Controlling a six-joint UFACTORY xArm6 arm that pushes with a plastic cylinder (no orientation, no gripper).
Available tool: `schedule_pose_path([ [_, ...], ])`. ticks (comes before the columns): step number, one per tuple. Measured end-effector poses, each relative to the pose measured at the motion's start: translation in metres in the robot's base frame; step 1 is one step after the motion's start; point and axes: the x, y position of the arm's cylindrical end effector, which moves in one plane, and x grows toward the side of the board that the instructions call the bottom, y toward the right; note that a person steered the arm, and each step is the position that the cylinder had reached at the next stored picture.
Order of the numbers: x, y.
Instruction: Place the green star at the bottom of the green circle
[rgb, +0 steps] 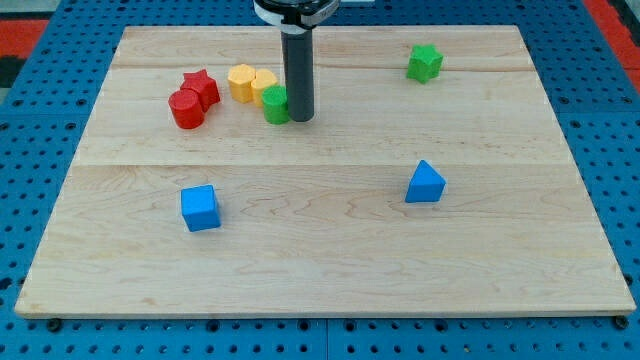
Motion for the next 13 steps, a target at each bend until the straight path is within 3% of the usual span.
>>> schedule_pose_path([
  [2, -0.027, 0.163],
  [3, -0.063, 0.228],
  [4, -0.126, 0.225],
  [7, -0.037, 0.073],
  [8, -0.079, 0.084],
  [9, -0.107, 0.053],
  [11, -0.056, 0.036],
  [13, -0.044, 0.082],
])
